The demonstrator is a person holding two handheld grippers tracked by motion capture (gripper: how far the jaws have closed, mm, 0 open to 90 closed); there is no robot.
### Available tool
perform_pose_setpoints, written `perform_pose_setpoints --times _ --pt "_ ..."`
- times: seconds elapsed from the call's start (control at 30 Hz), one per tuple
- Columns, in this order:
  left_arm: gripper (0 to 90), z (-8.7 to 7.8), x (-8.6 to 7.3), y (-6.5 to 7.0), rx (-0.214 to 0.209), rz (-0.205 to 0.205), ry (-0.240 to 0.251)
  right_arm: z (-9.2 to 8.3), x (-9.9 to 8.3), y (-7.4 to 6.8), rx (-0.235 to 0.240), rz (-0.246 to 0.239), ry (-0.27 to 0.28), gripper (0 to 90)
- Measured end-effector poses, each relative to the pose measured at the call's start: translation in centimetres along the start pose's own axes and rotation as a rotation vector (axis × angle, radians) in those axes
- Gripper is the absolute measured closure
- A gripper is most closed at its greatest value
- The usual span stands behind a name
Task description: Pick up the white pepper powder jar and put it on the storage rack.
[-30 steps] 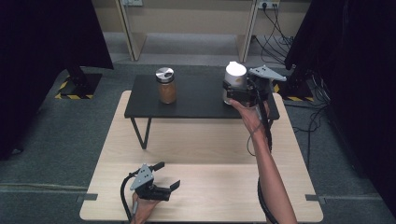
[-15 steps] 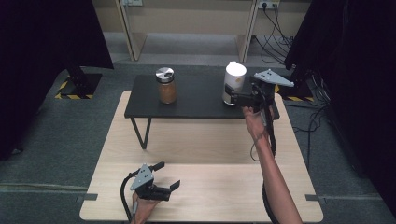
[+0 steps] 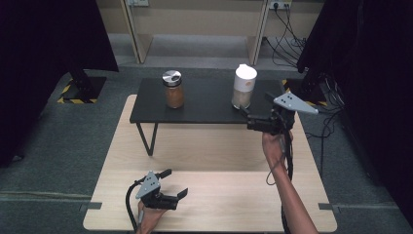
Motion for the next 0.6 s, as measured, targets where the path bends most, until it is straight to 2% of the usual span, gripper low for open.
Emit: perform_pose_setpoints --times 0.1,0.27,0.4,0.6 --pt "2.9 0.0 0.0 0.0 0.001 0.001 -0.001 -0.9 -1.1 -0.1 0.028 0.031 0.008 0.2" --pt "2.9 0.0 0.0 0.0 0.001 0.001 0.000 -2.2 -3.1 -0.5 0.060 0.056 0.013 0.2" --pt "2.9 0.0 0.0 0.0 -0.002 0.004 -0.003 -3.0 -5.1 -1.4 0.087 0.022 -0.011 0.2" --pt "2.9 0.0 0.0 0.0 -0.001 0.003 -0.003 -3.5 -8.0 -2.6 0.124 0.010 -0.045 0.2"
Point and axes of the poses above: each handheld gripper's, and its own axes: z roughly forward along the jaws, x roughly out of its top, y roughly to its right, the point moved 9 cm from there along z, roughly forward along the jaws, and after that the axes turned 2 degrees about -x, right-handed, at the moved point
